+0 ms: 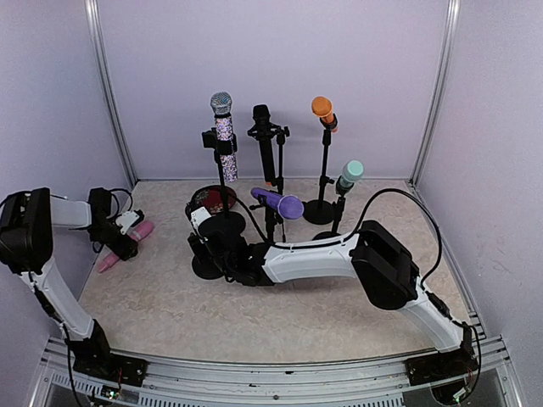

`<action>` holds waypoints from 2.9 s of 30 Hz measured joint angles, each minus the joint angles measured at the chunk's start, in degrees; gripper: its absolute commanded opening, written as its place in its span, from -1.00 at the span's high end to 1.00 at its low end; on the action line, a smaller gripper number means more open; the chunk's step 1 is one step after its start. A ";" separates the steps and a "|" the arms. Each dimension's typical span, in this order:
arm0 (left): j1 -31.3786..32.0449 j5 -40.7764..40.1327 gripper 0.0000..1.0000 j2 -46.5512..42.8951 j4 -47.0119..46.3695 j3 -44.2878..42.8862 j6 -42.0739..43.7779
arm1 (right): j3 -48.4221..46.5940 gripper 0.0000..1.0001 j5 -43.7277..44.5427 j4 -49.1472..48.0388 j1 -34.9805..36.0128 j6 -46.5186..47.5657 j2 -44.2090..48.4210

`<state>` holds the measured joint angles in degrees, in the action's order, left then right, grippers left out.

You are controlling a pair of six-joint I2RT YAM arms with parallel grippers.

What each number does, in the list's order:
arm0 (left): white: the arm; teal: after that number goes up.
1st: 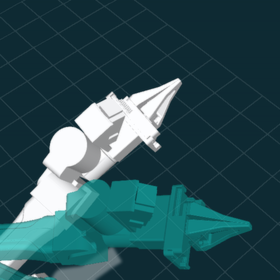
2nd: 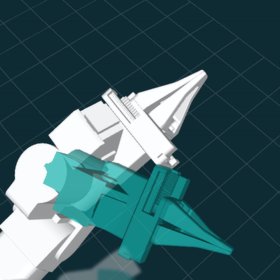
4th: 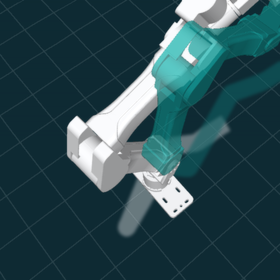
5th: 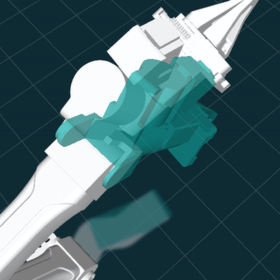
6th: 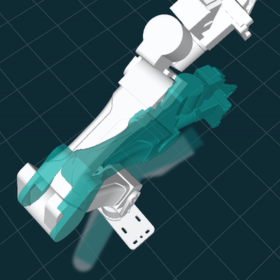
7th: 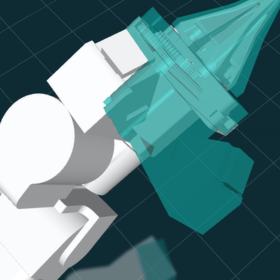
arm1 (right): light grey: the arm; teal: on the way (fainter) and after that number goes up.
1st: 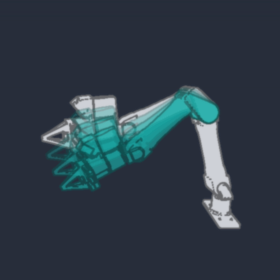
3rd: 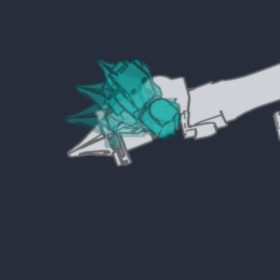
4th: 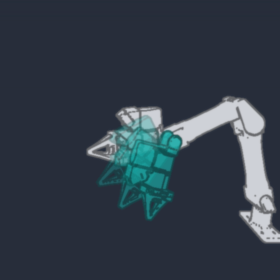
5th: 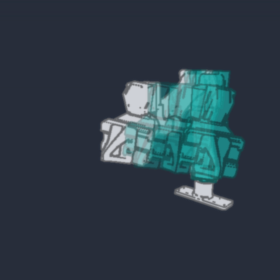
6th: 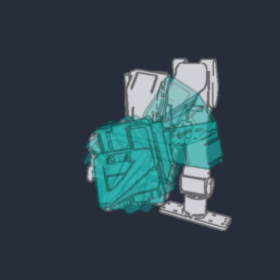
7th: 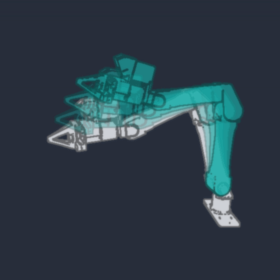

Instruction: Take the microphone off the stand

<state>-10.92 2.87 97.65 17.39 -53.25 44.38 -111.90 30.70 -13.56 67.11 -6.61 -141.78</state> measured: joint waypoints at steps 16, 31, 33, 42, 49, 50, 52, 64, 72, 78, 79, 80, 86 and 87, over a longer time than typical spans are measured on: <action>-0.31 18.29 -0.75 -14.34 16.70 -6.32 -0.15 | 7.26 1.00 -0.61 -13.86 0.87 4.66 0.68; 0.44 22.64 -0.98 -17.53 22.01 -8.00 -1.18 | 46.10 1.00 -0.66 -16.61 10.16 3.34 29.51; 0.85 23.04 -0.98 -18.18 22.38 -8.04 -1.29 | 52.70 1.00 1.11 -16.76 10.82 1.29 35.56; 3.32 24.02 -0.98 -19.91 24.46 -11.02 -1.92 | 71.76 1.00 14.71 -11.91 10.88 -6.38 57.70; 4.17 23.91 -0.98 -20.31 24.79 -11.50 -1.99 | 79.78 1.00 23.47 -4.94 10.36 -10.82 71.67; 4.26 23.89 -0.98 -20.33 24.81 -11.50 -1.99 | 80.61 1.00 24.35 -4.09 10.08 -11.13 73.59; 4.39 23.82 -0.98 -20.33 24.87 -11.52 -1.99 | 81.92 1.00 25.68 -2.56 8.48 -11.54 77.07; 5.31 23.67 -0.97 -20.33 24.90 -11.52 -1.95 | 84.63 1.00 16.98 -4.96 -23.34 -6.19 79.54; 5.90 23.61 -0.98 -20.33 24.90 -11.52 -1.92 | 77.83 1.00 4.81 -13.18 -41.33 0.11 60.50; 7.30 22.99 -0.98 -20.33 25.11 -11.52 -1.92 | 65.72 1.00 -0.52 -17.29 -47.06 1.68 48.04; 7.63 22.77 -0.97 -20.33 25.11 -11.52 -1.92 | 63.69 1.00 -1.36 -18.16 -47.63 1.81 46.10; 7.89 22.56 -0.98 -20.33 25.14 -11.52 -1.95 | 61.72 1.00 -1.99 -19.06 -48.09 1.95 44.22; 9.03 21.51 -0.97 -20.28 25.14 -11.52 -2.03 | 53.81 1.00 -3.56 -23.19 -48.94 2.34 34.14; 9.16 21.33 -0.98 -20.24 25.14 -11.52 -2.12 | 53.40 1.00 -3.69 -23.56 -48.94 2.34 32.98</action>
<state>-1.76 24.21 77.41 42.52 -64.77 42.26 -58.50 27.00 -37.12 18.17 -4.27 -108.79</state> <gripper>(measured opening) 0.988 0.219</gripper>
